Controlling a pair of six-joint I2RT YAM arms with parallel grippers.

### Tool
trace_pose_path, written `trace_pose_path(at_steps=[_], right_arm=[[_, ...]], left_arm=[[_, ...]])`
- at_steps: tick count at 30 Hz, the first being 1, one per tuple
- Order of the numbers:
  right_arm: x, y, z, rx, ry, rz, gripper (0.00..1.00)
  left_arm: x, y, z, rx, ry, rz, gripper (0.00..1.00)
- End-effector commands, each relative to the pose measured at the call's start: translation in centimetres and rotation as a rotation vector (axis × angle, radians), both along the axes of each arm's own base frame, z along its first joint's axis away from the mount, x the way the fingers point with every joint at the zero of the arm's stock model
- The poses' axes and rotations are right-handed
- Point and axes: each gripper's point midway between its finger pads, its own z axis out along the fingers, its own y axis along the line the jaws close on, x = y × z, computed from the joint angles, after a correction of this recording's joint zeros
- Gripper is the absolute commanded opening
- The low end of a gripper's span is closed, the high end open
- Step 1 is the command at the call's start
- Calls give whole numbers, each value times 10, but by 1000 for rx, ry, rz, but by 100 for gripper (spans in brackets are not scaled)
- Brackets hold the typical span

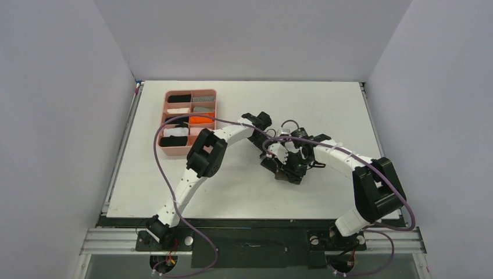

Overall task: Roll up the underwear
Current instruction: Roll the underwear to the center of the board, then pick up the underwear from the center of the board.

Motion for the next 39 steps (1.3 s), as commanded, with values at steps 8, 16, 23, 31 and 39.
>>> trace_pose_path(at_steps=[8,16,23,31,39], right_arm=[[-43,-29,0,-45,240,-57,0],[-42,-31,-1,-42,261,-63,0],[-36,-30,0,-21,294,-81,0],[-21,-26,-2,3,328,-102,0],[-9,-20,-2,36,358,-133,0]], left_arm=[[71,49,-41,163,-274,148,86],[78,64,-27,139,-333,197,86],[76,89,-14,94,-388,246,86],[77,112,27,23,-581,280,86],[70,125,44,-12,-783,245,86]])
